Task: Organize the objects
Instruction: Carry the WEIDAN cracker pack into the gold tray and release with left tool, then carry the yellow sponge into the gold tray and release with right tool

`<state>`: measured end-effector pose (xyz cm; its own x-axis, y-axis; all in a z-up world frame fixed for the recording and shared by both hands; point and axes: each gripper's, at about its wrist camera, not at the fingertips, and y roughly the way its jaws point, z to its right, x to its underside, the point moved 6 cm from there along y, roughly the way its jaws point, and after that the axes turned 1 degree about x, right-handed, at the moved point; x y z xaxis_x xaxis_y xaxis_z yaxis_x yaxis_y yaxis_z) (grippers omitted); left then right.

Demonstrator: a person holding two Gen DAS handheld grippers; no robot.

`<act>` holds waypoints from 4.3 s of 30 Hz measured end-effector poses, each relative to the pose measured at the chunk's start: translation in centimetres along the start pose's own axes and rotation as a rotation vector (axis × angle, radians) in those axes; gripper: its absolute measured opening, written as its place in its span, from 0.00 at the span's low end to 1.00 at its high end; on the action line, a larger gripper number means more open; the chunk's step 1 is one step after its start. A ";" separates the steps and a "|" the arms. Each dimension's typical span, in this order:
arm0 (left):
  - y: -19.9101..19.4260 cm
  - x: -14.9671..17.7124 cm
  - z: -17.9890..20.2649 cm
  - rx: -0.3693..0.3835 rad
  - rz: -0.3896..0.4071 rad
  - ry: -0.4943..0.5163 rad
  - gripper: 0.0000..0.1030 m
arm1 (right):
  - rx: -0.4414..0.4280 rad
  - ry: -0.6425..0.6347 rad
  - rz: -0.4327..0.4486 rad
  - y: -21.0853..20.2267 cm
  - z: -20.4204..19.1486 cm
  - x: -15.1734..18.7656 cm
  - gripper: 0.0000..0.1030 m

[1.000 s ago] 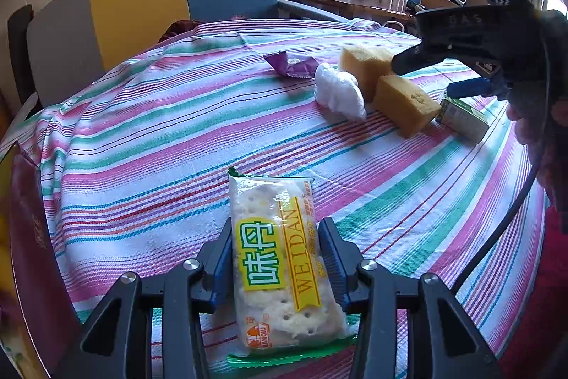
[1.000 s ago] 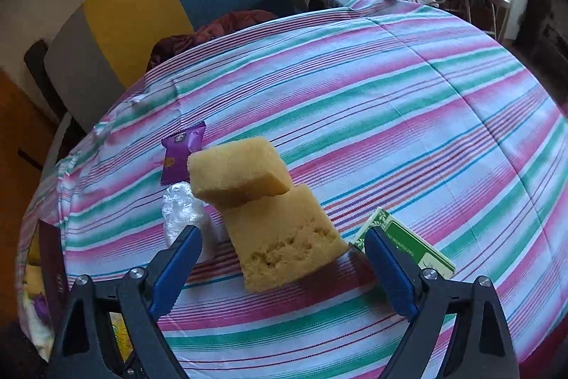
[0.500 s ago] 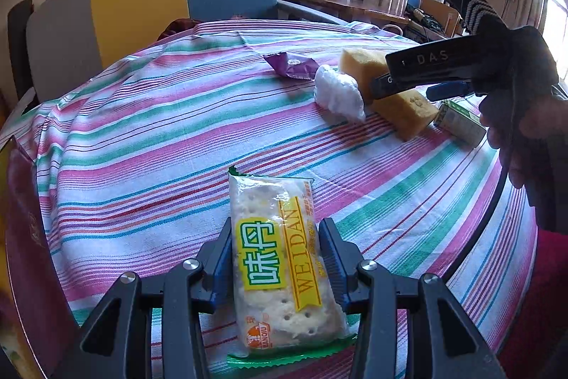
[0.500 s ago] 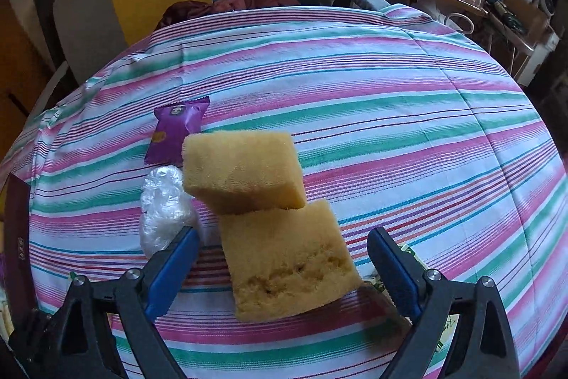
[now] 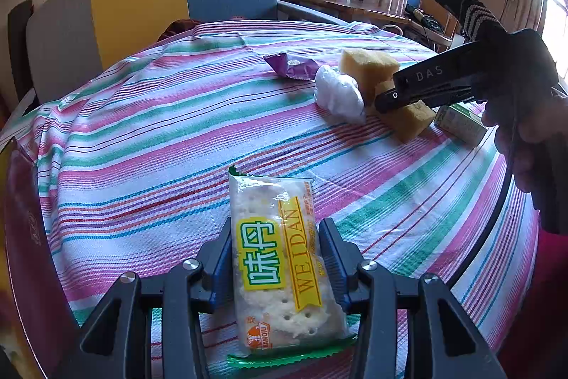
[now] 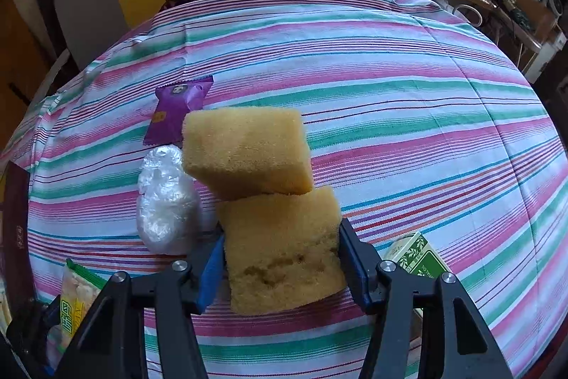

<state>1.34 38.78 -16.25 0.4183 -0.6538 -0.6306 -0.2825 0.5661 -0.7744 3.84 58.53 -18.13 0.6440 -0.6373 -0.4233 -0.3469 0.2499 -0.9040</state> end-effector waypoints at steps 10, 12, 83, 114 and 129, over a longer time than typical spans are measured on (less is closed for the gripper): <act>-0.2 -0.1 0.0 -0.012 -0.016 -0.005 0.42 | 0.021 -0.024 0.003 0.0 -0.3 -0.1 0.58; -0.3 -0.1 -0.1 -0.006 -0.024 -0.013 0.41 | 0.031 -0.036 0.007 -0.1 -0.4 -0.1 0.58; -18.7 5.4 -22.2 -0.406 0.091 -0.387 0.39 | 0.142 -0.166 0.032 -0.2 -1.7 0.8 0.57; -20.7 7.5 -21.8 -0.338 0.151 -0.425 0.39 | 0.114 -0.167 0.167 -9.9 -5.2 1.8 0.57; -20.5 8.5 -22.5 -0.336 0.122 -0.448 0.39 | 0.158 -0.185 0.045 0.3 -8.0 1.7 0.56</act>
<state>-8.73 10.33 -6.87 0.6696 -0.2753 -0.6899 -0.5805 0.3854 -0.7172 -0.60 51.69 -18.61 0.7495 -0.4818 -0.4540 -0.2766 0.3951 -0.8760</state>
